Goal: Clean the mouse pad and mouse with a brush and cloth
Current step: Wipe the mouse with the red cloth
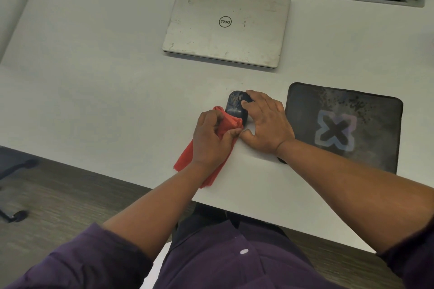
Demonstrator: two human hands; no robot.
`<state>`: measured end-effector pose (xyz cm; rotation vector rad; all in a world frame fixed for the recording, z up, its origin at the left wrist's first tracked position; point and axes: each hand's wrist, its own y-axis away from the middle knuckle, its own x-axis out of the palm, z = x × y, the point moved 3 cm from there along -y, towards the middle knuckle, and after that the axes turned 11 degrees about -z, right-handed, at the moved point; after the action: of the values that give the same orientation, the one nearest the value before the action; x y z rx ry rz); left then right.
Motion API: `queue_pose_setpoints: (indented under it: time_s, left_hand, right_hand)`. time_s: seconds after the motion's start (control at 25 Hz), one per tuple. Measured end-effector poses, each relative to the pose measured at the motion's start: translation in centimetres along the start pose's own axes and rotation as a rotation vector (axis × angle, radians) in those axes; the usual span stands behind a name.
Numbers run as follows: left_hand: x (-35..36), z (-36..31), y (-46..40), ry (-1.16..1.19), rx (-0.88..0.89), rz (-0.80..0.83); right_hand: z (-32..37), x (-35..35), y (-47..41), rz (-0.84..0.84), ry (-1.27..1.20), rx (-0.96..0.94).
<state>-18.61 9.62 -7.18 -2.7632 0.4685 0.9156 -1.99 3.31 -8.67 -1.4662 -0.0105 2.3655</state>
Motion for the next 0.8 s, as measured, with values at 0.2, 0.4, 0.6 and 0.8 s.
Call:
queue_pose_setpoints:
  time_s: [0.2,0.4,0.6,0.8]
  left_hand:
    - [-0.9,0.9,-0.9,0.05,-0.036,0.038]
    - [0.1,0.9,-0.7,0.073,-0.097,0.023]
    - [0.2,0.6,-0.6,0.026,-0.05,-0.042]
    - [-0.5,0.2,-0.7,0.033,-0.054,-0.091]
  right_hand:
    - [0.2,-0.2,-0.1,0.022,0.009,0.009]
    - [0.3,-0.4,-0.1,0.031,0.021,0.003]
    - [0.3,-0.3,-0.1,0.028,0.001,0.032]
    - [0.1,-0.4,-0.1,0.004,-0.039,0.059]
